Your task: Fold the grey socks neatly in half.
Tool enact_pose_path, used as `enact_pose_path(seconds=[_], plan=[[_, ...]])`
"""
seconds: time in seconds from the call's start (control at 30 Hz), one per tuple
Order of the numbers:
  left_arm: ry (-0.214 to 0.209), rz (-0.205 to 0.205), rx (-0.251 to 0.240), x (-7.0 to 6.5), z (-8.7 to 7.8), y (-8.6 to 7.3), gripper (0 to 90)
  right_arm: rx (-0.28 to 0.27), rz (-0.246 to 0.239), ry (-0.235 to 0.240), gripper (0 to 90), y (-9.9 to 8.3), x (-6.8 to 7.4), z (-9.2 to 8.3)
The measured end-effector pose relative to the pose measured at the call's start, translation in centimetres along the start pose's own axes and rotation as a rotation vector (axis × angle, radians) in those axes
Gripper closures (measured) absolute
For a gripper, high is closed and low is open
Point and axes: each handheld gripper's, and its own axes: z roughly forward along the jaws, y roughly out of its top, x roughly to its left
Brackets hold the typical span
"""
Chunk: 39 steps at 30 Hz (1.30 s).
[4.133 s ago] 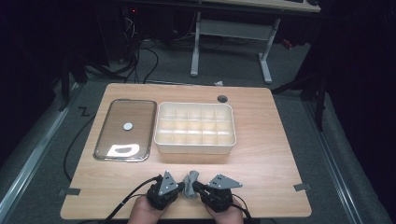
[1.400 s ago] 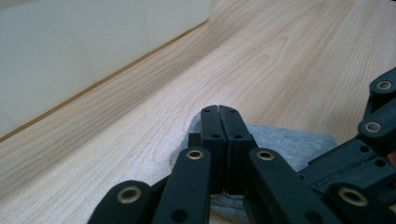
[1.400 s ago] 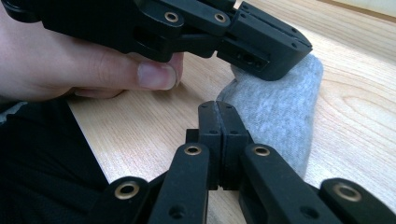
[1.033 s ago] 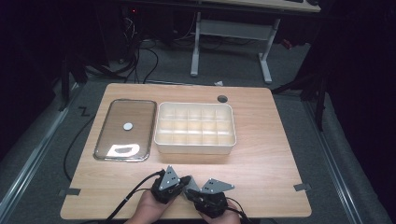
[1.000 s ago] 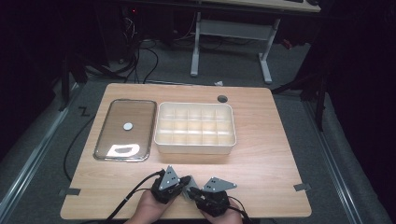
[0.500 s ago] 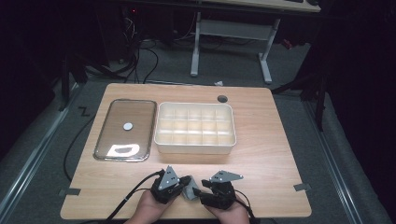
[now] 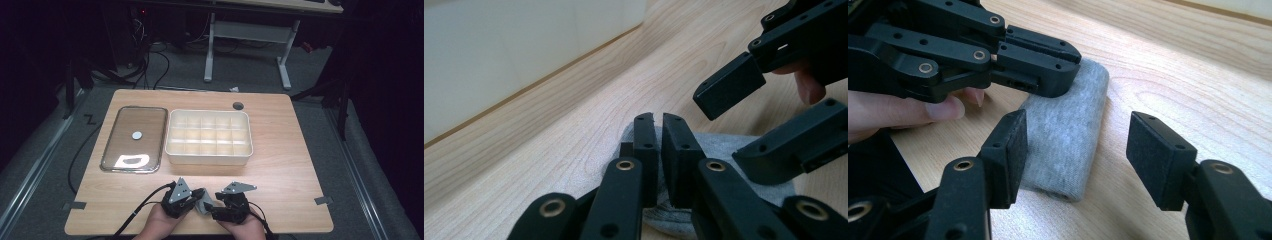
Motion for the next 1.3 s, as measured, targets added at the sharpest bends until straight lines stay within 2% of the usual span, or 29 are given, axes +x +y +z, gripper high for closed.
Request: enact_pose_path(seconds=[0.2,0.33,0.5,0.7,0.77,0.8,0.83,0.87,0.9,0.93,0.97,1.0,1.03,1.07,1.1,1.13,1.17,1.2,1.23,1.27,1.3], plan=[[0.002,-0.016,-0.005,0.1,-0.1,-0.1,84.5,0.030,0.028,0.018,41.8,0.2,-0.2,0.5],[-0.003,-0.019,-0.005,0.1,-0.2,-0.1,83.9,0.050,0.028,0.029,41.8,0.3,-0.1,0.9],[-0.013,-0.052,-0.019,0.4,-0.3,-0.2,81.5,0.079,0.020,0.082,50.3,0.6,-0.2,1.8],[-0.032,-0.082,-0.030,0.6,-0.8,-0.1,73.4,0.110,0.015,0.096,57.6,1.1,-0.1,2.1],[-0.004,-0.092,-0.045,0.7,-1.7,0.3,67.7,0.114,0.007,0.105,61.4,1.2,-0.1,2.1],[-0.004,-0.092,-0.045,0.7,-1.7,0.3,65.0,0.117,0.005,0.109,62.9,1.2,-0.1,2.1],[0.034,-0.086,-0.081,1.2,-3.2,0.8,63.0,0.119,-0.002,0.108,64.6,1.3,0.0,2.1],[0.034,-0.086,-0.081,1.2,-3.2,0.8,61.4,0.116,-0.018,0.109,66.4,1.3,0.0,2.1],[0.061,-0.084,-0.093,1.6,-4.1,1.0,61.4,0.116,-0.018,0.109,66.4,1.3,0.0,2.1],[0.128,-0.084,-0.105,2.7,-5.8,0.8,59.0,0.112,-0.037,0.099,69.2,1.3,0.2,1.9],[0.128,-0.084,-0.105,2.7,-5.8,0.8,57.8,0.112,-0.037,0.099,69.2,1.3,0.2,1.9],[0.162,-0.082,-0.101,3.3,-6.7,0.4,57.8,0.113,-0.045,0.090,69.7,1.4,0.4,1.8],[0.240,-0.089,-0.062,4.6,-8.4,-1.0,57.0,0.107,-0.075,0.062,70.1,1.5,0.5,1.5],[0.240,-0.089,-0.062,4.6,-8.4,-1.0,57.0,0.107,-0.075,0.062,70.1,1.5,0.5,1.5],[0.320,-0.116,0.004,5.8,-9.8,-2.7,57.0,0.096,-0.096,0.012,70.3,1.7,0.3,0.8],[0.339,-0.136,0.022,6.3,-10.4,-3.5,56.8,0.094,-0.092,-0.002,70.3,1.8,-0.1,0.3],[0.339,-0.136,0.022,6.3,-10.4,-3.5,56.0,0.093,-0.082,-0.016,70.3,1.8,-0.5,-0.1],[0.354,-0.180,0.051,7.3,-11.3,-4.7,54.9,0.094,-0.077,-0.035,70.3,1.8,-0.9,-0.6],[0.360,-0.195,0.055,7.6,-11.6,-5.1,54.1,0.094,-0.070,-0.050,70.3,1.9,-1.3,-1.0],[0.360,-0.195,0.055,7.6,-11.6,-5.1,53.7,0.094,-0.070,-0.050,70.3,1.9,-1.3,-1.0],[0.368,-0.197,0.056,7.7,-11.8,-5.3,53.4,0.099,-0.066,-0.083,70.3,1.8,-2.0,-1.9]])
